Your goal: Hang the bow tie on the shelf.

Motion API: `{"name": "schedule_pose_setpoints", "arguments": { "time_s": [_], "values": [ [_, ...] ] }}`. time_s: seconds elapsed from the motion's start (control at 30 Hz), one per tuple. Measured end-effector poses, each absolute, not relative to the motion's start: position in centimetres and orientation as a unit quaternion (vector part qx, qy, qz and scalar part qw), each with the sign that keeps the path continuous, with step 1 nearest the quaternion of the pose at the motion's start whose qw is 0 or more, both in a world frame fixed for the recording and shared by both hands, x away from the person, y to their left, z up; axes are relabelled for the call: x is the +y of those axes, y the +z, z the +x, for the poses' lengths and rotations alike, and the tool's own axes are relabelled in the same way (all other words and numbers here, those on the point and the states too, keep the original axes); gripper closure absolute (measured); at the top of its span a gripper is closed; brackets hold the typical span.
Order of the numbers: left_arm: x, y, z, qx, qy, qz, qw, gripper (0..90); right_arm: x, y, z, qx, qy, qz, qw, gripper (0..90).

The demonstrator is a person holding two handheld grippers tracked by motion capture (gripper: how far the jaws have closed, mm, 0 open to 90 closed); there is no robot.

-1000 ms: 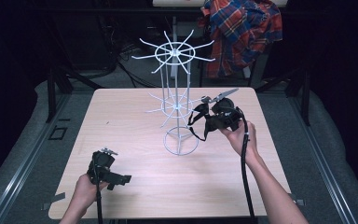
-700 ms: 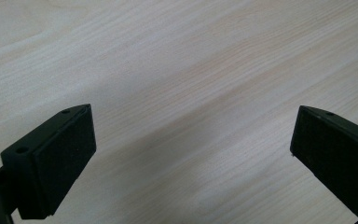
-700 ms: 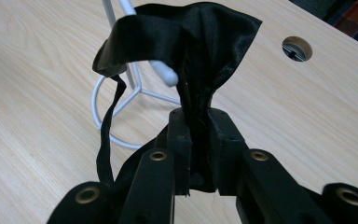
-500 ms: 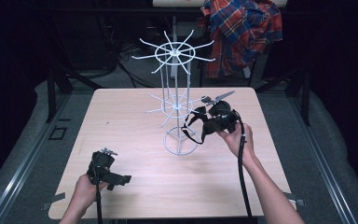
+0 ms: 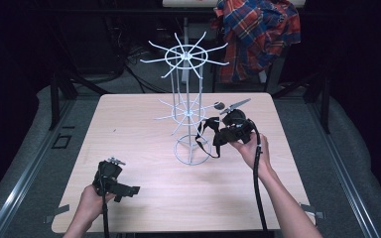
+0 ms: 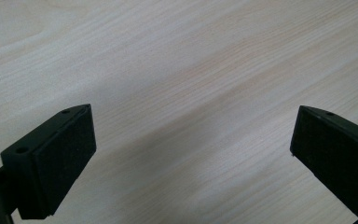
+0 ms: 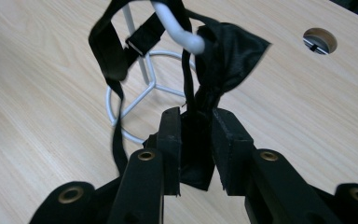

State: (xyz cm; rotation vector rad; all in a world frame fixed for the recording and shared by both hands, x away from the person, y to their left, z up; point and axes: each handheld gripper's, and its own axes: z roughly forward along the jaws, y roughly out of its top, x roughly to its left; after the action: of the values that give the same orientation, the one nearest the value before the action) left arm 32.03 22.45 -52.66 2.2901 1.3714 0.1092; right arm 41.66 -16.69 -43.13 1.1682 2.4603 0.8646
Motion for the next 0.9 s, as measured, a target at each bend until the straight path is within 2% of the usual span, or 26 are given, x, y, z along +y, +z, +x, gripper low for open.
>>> {"name": "schedule_pose_setpoints", "arguments": {
  "time_s": [0.63, 0.77, 0.9],
  "values": [
    [22.40, -52.70, 32.04, 0.500, 0.039, 0.833, 0.233, 0.1, -16.91, -43.80, 41.34, 0.855, 0.293, 0.409, 0.126, 70.3],
    [22.41, -52.70, 32.04, 0.500, 0.040, 0.833, 0.233, 0.2, -16.97, -43.74, 41.14, 0.854, 0.297, 0.408, 0.124, 64.4],
    [22.38, -52.71, 32.03, 0.500, 0.039, 0.833, 0.233, 0.2, -17.29, -43.30, 40.78, 0.853, 0.299, 0.410, 0.124, 52.1]
  ]
}}
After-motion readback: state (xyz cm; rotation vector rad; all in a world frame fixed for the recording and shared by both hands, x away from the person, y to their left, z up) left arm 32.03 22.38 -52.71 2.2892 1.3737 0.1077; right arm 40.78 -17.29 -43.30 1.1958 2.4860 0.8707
